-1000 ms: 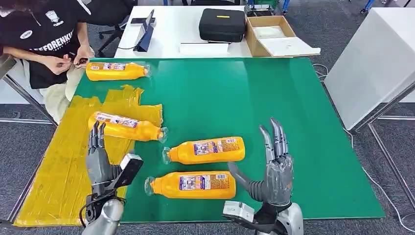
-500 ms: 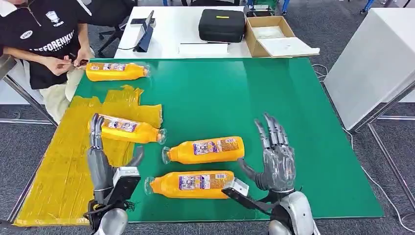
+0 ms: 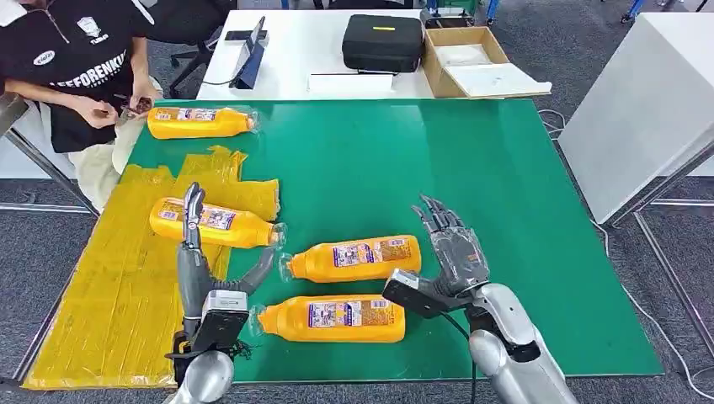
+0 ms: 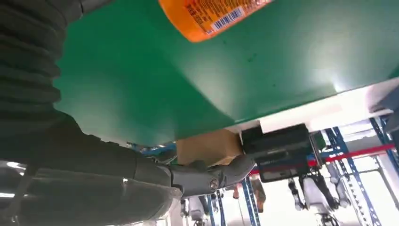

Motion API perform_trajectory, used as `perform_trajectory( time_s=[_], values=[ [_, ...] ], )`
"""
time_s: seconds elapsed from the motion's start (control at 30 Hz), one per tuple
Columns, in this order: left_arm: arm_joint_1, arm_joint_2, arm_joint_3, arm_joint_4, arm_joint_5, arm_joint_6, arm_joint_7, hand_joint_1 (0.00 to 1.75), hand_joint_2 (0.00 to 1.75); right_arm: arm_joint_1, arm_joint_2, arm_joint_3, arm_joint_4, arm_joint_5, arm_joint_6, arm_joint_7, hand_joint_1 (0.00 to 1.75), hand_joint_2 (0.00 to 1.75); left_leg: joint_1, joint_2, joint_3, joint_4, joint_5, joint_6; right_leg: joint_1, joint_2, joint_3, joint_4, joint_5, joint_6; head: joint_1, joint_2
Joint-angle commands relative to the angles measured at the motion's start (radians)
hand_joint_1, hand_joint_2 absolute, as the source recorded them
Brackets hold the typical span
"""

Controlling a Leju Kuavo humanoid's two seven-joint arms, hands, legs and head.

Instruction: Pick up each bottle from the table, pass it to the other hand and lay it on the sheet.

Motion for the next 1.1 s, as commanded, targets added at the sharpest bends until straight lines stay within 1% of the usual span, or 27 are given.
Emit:
perform_trajectory(
  time_s=[0.03,0.13,0.17,0.2,0.27,0.3,0.33,0.43,0.47,0.5,0.53,0.63,0.67,0.7,0.73,0.83,0.87,0.97,1.0,1.1],
  values=[
    [-0.076,0.033,-0.037,0.135,0.044,0.001,-0.023,0.0,1.75,-0.022,-0.013,0.06,0.092,-0.002,0.005,0.022,0.0,1.75,0.001,0.0,0.003,-0.001,0.0,-0.003,0.001,-0.001,0.003,-0.002,0.0,-0.002,0.0,0.0],
    [-0.078,0.034,-0.037,0.138,0.046,0.0,-0.025,0.0,1.75,-0.022,-0.013,0.06,0.095,-0.002,0.006,0.022,0.0,1.75,0.001,0.0,0.005,-0.001,-0.001,-0.005,0.001,-0.001,0.005,-0.002,-0.001,-0.003,0.0,0.0],
    [-0.085,0.036,-0.039,0.15,0.055,0.0,-0.03,0.0,1.75,-0.023,-0.007,0.056,0.107,-0.001,0.006,0.025,0.0,1.75,0.002,0.0,0.007,-0.001,-0.002,-0.007,0.002,-0.002,0.008,-0.003,-0.001,-0.004,0.0,0.0],
    [-0.094,0.036,-0.041,0.162,0.062,-0.004,-0.035,0.0,1.75,-0.026,-0.001,0.054,0.121,0.001,0.005,0.03,0.0,1.75,0.001,0.001,0.004,-0.001,-0.001,-0.004,0.001,-0.001,0.005,-0.002,0.0,-0.003,0.0,0.0],
    [-0.11,0.034,-0.045,0.183,0.067,-0.007,-0.037,0.0,1.75,-0.032,0.011,0.053,0.148,0.006,0.003,0.034,0.0,1.75,0.002,0.0,0.005,-0.001,-0.001,-0.005,0.002,-0.002,0.006,-0.002,-0.001,-0.003,0.0,0.0],
    [-0.114,0.033,-0.046,0.19,0.069,-0.006,-0.04,0.0,1.75,-0.037,0.017,0.052,0.163,0.01,-0.002,0.034,0.0,1.75,0.001,0.0,0.004,-0.001,0.0,-0.004,0.001,-0.002,0.004,-0.002,0.0,-0.002,0.0,0.0],
    [-0.119,0.032,-0.048,0.196,0.073,-0.007,-0.043,0.0,1.75,-0.04,0.025,0.052,0.179,0.012,-0.003,0.031,0.0,1.75,0.002,0.0,0.005,-0.002,-0.001,-0.005,0.002,-0.002,0.006,-0.002,-0.001,-0.003,0.0,0.0],
    [-0.12,0.032,-0.051,0.196,0.073,-0.008,-0.043,0.0,1.75,-0.044,0.031,0.056,0.191,0.017,-0.005,0.03,0.0,1.75,0.001,0.001,0.003,-0.001,0.0,-0.003,0.001,0.0,0.004,-0.002,0.0,-0.002,0.0,0.0],
    [-0.124,0.033,-0.053,0.198,0.076,-0.007,-0.043,0.0,1.75,-0.055,0.04,0.061,0.209,0.022,-0.006,0.026,0.0,1.75,0.002,0.002,0.007,-0.002,-0.002,-0.007,0.002,0.0,0.008,-0.003,-0.001,-0.004,0.0,0.0],
    [-0.124,0.033,-0.053,0.198,0.076,-0.007,-0.043,0.0,1.75,-0.055,0.04,0.061,0.209,0.022,-0.006,0.026,0.0,1.75,0.001,0.001,0.003,-0.001,-0.001,-0.003,0.001,0.0,0.003,-0.001,0.0,-0.002,0.0,0.0],
    [-0.125,0.034,-0.052,0.199,0.077,-0.007,-0.043,0.0,1.75,-0.062,0.047,0.063,0.216,0.022,-0.004,0.026,0.0,1.75,0.001,0.002,0.005,-0.001,-0.001,-0.005,0.001,0.001,0.005,-0.002,-0.001,-0.003,0.0,0.0],
    [-0.129,0.036,-0.053,0.207,0.086,-0.005,-0.046,0.0,1.75,-0.083,0.062,0.075,0.244,0.028,-0.007,0.016,0.0,1.75,0.001,0.002,0.003,-0.001,-0.001,-0.004,0.001,0.001,0.003,-0.001,0.0,-0.002,0.0,0.0],
    [-0.13,0.038,-0.058,0.212,0.092,-0.003,-0.049,0.0,1.75,-0.093,0.071,0.082,0.261,0.031,-0.02,0.008,0.0,1.75,0.001,0.003,0.005,-0.001,-0.001,-0.005,0.001,0.001,0.005,-0.002,0.0,-0.003,0.0,0.0],
    [-0.13,0.037,-0.058,0.212,0.092,-0.003,-0.049,0.0,1.75,-0.094,0.075,0.084,0.259,0.032,-0.024,0.007,0.0,1.75,0.001,0.002,0.002,-0.001,0.0,-0.003,0.0,0.001,0.002,-0.001,0.0,-0.002,0.0,0.0],
    [-0.13,0.037,-0.058,0.213,0.093,-0.003,-0.049,0.0,1.75,-0.096,0.079,0.086,0.259,0.032,-0.023,0.007,0.0,1.75,0.001,0.003,0.004,-0.001,-0.001,-0.005,0.001,0.001,0.004,-0.001,0.0,-0.003,0.0,0.0],
    [-0.129,0.036,-0.06,0.213,0.094,-0.003,-0.049,0.0,1.75,-0.096,0.081,0.089,0.257,0.035,-0.028,0.008,0.0,1.75,0.001,0.002,0.003,-0.001,-0.001,-0.003,0.001,0.001,0.003,-0.001,0.0,-0.002,0.0,0.0],
    [-0.128,0.035,-0.059,0.212,0.094,-0.004,-0.049,0.0,1.75,-0.097,0.086,0.088,0.252,0.036,-0.04,0.006,0.0,1.75,0.002,0.003,0.005,-0.001,-0.001,-0.005,0.002,0.001,0.005,-0.001,0.0,-0.003,0.0,0.0],
    [-0.123,0.025,-0.055,0.207,0.093,-0.006,-0.049,0.0,1.75,-0.109,0.107,0.103,0.243,0.068,-0.068,0.022,0.0,1.75,0.001,0.002,0.002,-0.001,-0.001,-0.003,0.001,0.001,0.002,-0.001,0.0,-0.002,0.0,0.0],
    [-0.123,0.023,-0.055,0.206,0.091,-0.006,-0.048,0.0,1.75,-0.115,0.119,0.109,0.24,0.077,-0.067,0.027,0.0,1.75,0.001,0.003,0.004,0.0,-0.002,-0.005,0.001,0.001,0.004,-0.001,-0.001,-0.003,0.0,0.0],
    [-0.121,0.015,-0.049,0.199,0.079,-0.009,-0.041,0.0,1.75,-0.133,0.144,0.123,0.259,0.115,-0.057,0.059,0.0,1.75,0.001,0.004,0.002,0.0,-0.001,-0.003,0.001,0.002,0.001,0.0,0.0,-0.002,0.0,0.0]
  ],
)
